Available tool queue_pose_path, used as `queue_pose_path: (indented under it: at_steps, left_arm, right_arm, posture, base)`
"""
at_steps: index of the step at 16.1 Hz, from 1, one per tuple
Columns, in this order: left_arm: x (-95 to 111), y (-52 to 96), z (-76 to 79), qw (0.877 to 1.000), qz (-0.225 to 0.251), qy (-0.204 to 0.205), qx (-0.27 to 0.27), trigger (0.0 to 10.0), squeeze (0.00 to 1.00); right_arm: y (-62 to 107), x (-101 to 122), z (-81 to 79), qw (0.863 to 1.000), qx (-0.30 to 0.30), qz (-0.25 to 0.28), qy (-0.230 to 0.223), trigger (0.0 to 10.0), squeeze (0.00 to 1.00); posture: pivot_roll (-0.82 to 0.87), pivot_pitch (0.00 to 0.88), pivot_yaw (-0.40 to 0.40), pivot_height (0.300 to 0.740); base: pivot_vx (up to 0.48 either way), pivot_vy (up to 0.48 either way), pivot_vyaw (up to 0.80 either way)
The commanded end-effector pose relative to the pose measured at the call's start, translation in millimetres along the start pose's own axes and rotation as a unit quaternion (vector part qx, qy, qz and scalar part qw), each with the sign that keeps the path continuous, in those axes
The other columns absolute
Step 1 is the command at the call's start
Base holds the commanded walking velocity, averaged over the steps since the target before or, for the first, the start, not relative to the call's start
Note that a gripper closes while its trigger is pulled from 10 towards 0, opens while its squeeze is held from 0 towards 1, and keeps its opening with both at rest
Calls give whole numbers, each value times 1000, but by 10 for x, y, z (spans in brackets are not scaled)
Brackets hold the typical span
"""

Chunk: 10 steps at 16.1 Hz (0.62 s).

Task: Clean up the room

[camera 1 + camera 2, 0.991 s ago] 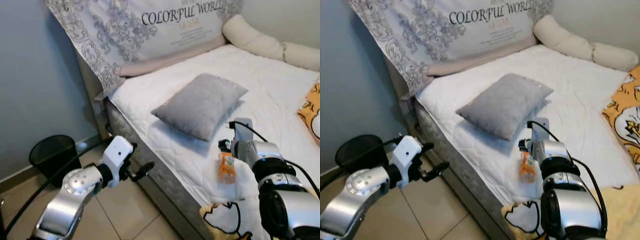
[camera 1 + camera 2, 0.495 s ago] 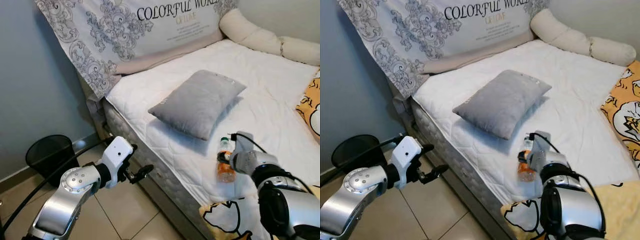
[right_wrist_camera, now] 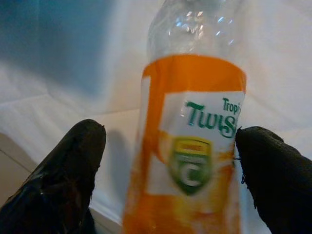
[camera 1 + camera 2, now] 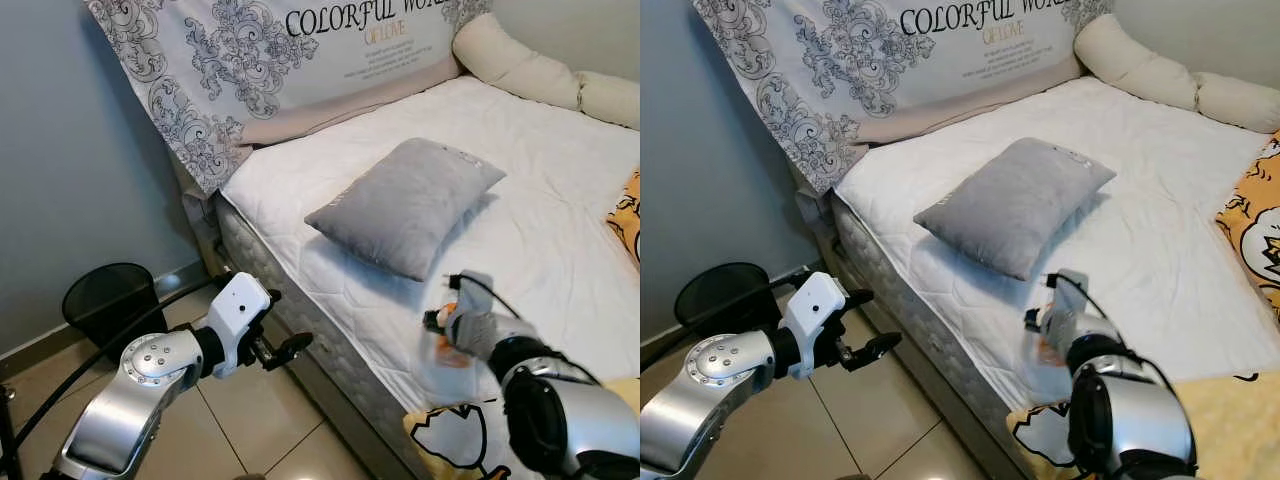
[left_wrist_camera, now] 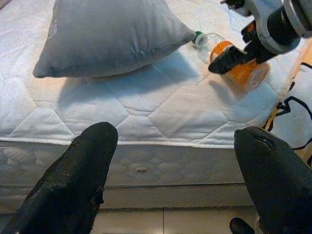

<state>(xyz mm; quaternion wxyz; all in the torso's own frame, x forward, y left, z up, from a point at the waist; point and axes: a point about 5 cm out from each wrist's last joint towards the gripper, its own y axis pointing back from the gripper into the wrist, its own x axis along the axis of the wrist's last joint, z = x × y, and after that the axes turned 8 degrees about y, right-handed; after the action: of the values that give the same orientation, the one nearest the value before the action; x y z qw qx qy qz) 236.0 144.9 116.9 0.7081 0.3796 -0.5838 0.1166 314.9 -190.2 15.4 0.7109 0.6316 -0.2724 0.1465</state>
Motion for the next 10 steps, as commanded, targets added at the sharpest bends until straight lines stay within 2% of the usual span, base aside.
queue_pose_path:
  at_steps: [1, 2, 3, 4, 5, 7, 8, 10]
  left_arm:
    - [28, 31, 13, 1000, 1, -1, -6, 10000, 0]
    - [25, 68, 17, 1000, -3, 1, -7, 10000, 0]
    - [14, 106, 24, 1000, -9, 1, -9, 10000, 0]
    - [7, 124, 27, 1000, -12, 0, -10, 10000, 0]
    - [-4, 162, 40, 1000, -16, 3, -10, 10000, 0]
    - [-2, 171, 43, 1000, -18, 6, -9, 10000, 0]
    - [-7, 173, 50, 1000, -19, 7, -9, 10000, 0]
    - [-7, 174, 65, 1000, -22, 8, -9, 10000, 0]
  right_arm:
    - [-11, -30, 19, 1000, -2, 0, -15, 10000, 0]
    - [-18, -56, 22, 1000, -6, -2, -17, 6392, 0]
    - [-24, -73, 38, 1000, -12, -2, -20, 3686, 0]
    - [-26, -79, 46, 1000, -15, -2, -21, 1412, 0]
    - [-30, -94, 57, 1000, -19, -3, -20, 745, 0]
    - [-35, -114, 75, 1000, -24, -6, -13, 627, 0]
    - [-42, -147, 98, 999, -29, -12, -16, 0, 0]
    - [-51, -197, 130, 998, -36, -22, -41, 0, 0]
  posture:
    - [161, 0, 9, 740]
    - [178, 0, 13, 740]
    - [188, 0, 16, 740]
    - [193, 0, 16, 740]
    - [207, 0, 14, 740]
    - [215, 0, 7, 740]
    - [218, 0, 6, 740]
    - [218, 0, 5, 740]
  base:
    - [0, 0, 0]
    - [0, 0, 0]
    - [0, 0, 0]
    - [0, 0, 0]
    - [0, 0, 0]
    - [0, 0, 0]
    - [0, 0, 0]
    - [0, 0, 0]
